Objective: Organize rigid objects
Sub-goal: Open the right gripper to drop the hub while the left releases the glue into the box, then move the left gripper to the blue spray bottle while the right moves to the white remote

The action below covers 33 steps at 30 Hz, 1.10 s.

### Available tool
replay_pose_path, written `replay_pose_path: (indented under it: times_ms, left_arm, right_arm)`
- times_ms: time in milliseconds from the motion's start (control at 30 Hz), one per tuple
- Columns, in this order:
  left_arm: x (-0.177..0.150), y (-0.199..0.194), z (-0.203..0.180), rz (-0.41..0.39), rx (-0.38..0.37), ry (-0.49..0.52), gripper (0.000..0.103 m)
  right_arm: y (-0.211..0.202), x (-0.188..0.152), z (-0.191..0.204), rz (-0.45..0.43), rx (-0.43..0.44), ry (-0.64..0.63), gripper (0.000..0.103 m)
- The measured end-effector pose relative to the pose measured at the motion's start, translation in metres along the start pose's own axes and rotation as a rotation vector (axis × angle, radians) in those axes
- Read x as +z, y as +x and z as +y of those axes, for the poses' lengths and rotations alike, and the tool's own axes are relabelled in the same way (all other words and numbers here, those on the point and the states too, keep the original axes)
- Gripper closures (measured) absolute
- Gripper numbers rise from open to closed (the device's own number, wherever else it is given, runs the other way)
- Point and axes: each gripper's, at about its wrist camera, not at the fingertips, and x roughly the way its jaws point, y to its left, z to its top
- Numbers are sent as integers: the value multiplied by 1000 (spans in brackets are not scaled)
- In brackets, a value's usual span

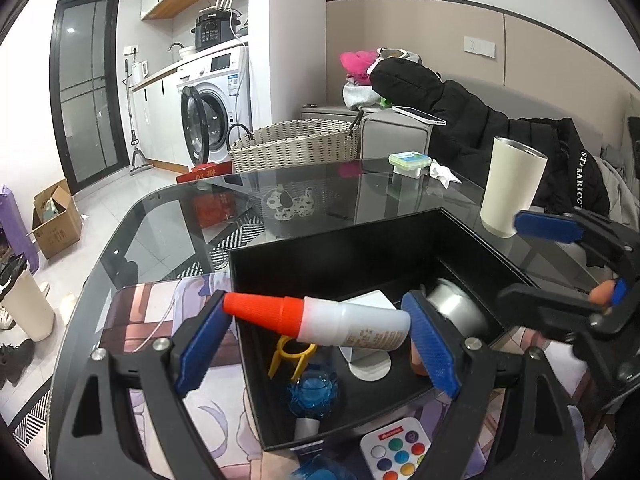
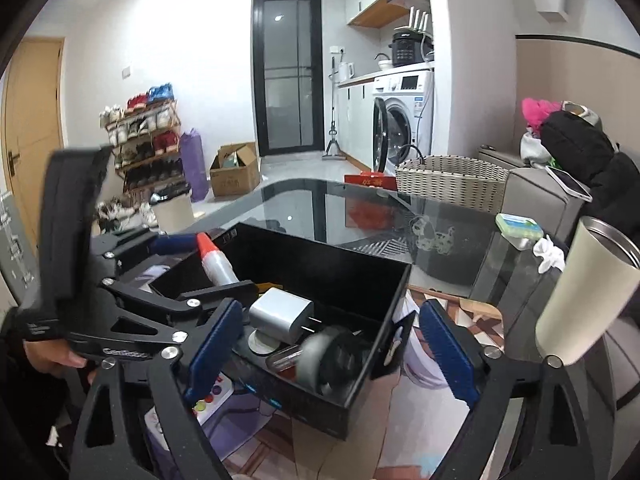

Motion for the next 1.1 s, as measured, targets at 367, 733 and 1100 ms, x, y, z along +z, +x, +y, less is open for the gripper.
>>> replay_pose_path:
  times_ms: [367, 733, 1100]
  left_arm:
    - [2, -31, 8, 0, -94, -67, 0]
    - [-27, -79, 18, 18, -24, -24, 0]
    - [-61, -85, 33, 94, 26, -22, 0]
  right_arm:
    - [-39, -9, 0, 33, -70, 29, 0]
    - [-34, -35, 27, 156, -45, 11, 0]
    - [-14, -53, 52, 273, -13, 36, 0]
